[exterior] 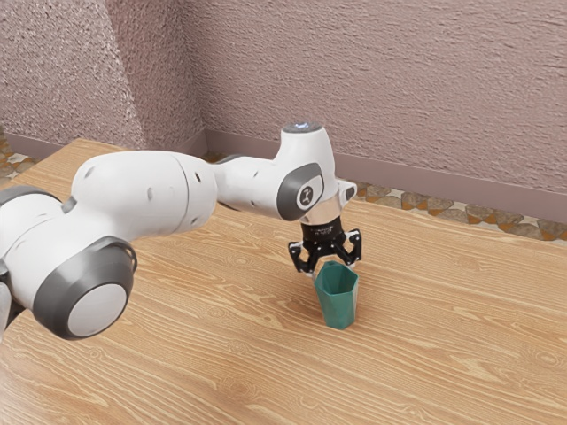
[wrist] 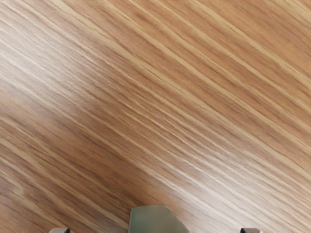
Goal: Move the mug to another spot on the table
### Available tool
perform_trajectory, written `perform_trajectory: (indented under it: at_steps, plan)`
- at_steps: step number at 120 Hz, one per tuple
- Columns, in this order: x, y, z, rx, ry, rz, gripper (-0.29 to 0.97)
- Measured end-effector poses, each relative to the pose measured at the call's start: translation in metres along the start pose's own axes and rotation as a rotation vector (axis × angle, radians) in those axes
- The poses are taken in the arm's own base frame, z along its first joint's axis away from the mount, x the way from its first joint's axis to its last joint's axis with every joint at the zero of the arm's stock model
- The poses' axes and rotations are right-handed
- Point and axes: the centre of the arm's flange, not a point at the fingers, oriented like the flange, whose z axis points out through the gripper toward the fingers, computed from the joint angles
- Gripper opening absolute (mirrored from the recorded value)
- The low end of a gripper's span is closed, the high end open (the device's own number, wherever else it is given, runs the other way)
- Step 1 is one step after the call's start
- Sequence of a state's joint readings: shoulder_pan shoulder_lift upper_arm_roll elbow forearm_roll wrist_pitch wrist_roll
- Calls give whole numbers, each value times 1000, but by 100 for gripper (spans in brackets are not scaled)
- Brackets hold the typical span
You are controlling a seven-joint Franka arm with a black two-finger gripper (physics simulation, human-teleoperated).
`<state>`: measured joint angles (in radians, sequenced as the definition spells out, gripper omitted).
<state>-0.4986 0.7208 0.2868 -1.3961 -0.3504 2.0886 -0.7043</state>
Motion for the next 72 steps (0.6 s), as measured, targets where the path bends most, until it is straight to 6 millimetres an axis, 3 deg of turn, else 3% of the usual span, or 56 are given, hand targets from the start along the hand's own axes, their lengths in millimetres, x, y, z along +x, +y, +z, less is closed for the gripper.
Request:
perform_trajectory:
  at_steps: [41, 72]
  plan:
    - [0, 0, 0, 0, 1, 0, 23]
    - [0, 0, -2, -2, 3, 0, 21]
